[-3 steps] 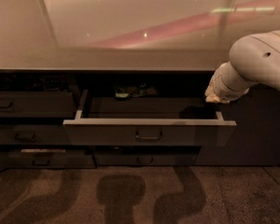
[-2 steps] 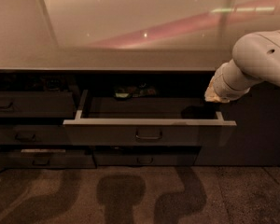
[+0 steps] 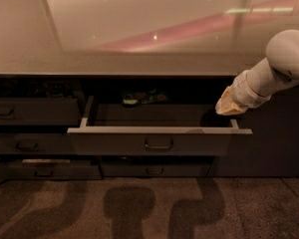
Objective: Open top drawer
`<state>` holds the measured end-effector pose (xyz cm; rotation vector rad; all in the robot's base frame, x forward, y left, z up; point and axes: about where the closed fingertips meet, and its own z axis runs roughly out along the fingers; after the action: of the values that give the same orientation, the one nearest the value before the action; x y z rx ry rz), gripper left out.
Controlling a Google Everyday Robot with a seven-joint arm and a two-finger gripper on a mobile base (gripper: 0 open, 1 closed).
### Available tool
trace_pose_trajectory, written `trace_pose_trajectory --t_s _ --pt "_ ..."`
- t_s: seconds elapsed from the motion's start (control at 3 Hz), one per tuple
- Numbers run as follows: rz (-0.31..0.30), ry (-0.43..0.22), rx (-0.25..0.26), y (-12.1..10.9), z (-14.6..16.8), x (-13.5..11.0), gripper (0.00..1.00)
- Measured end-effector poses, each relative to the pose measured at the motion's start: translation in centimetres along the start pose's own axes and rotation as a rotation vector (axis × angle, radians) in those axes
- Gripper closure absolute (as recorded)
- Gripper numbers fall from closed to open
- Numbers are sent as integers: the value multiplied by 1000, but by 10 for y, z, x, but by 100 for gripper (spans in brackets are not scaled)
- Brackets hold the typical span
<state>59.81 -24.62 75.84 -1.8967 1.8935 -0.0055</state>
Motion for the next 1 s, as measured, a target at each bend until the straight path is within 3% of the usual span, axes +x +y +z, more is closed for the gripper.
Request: trace_pose_trajectory --t_s 0.67,1.0 --pt "5 21 7 -1 2 0 100" --pt "52 105 51 -13 47 52 100"
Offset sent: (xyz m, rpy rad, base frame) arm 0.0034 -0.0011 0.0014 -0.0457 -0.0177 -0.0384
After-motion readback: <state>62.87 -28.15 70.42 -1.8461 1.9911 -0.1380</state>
